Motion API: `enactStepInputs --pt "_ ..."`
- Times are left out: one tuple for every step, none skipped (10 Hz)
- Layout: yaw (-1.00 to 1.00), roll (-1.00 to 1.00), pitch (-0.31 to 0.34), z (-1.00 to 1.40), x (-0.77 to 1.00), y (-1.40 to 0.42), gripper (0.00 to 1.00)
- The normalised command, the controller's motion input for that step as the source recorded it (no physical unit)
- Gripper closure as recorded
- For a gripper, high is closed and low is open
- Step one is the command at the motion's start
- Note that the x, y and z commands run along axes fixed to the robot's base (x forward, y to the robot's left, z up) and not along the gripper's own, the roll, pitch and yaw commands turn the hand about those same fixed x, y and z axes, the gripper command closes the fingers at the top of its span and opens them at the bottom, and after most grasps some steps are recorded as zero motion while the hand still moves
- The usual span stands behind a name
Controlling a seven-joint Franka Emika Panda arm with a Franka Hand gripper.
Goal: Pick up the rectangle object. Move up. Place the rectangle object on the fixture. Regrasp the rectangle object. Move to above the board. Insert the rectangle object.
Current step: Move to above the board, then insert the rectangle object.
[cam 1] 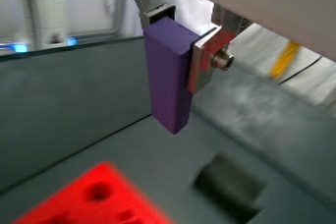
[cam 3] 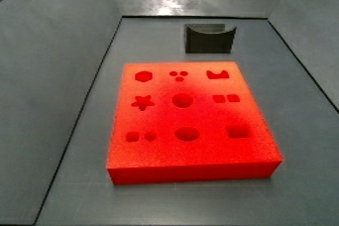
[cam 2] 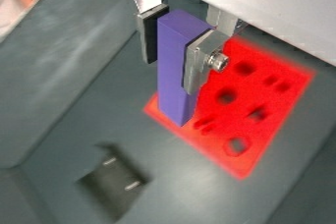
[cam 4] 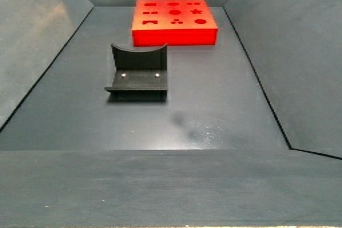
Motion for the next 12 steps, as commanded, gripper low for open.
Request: enactStepInputs --pt "0.01 -1.0 0.067 -0.05 -0.31 -0.34 1.0" --pt "0.02 -1.0 0.054 -0.03 -0.15 -0.13 1.0" --pt "0.01 -0.85 0.031 -0.02 -0.1 -0.05 1.0" --pt "0.01 -0.61 0.004 -0.01 -0.08 -0.02 1.0" --pt "0.0 -0.41 -0.011 -0.01 -0.06 -0.01 1.0" --pt "0.0 -0.24 -0.014 -0.01 -0.04 0.0 1.0" --pt "0.0 0.02 0.0 -0.05 -0.03 0.0 1.0" --pt "-0.05 0.16 0.056 -0.2 0.0 -0.17 1.0" --pt "0.0 0.0 0.313 -0.44 0.33 0.0 1.0" --pt "0.0 0.0 0.347 -0.48 0.2 0.01 1.0" --pt "0.0 0.13 0.314 -0.31 0.07 0.0 1.0" --pt "-0.07 -0.03 -0.07 -0.33 0.3 -0.03 1.0"
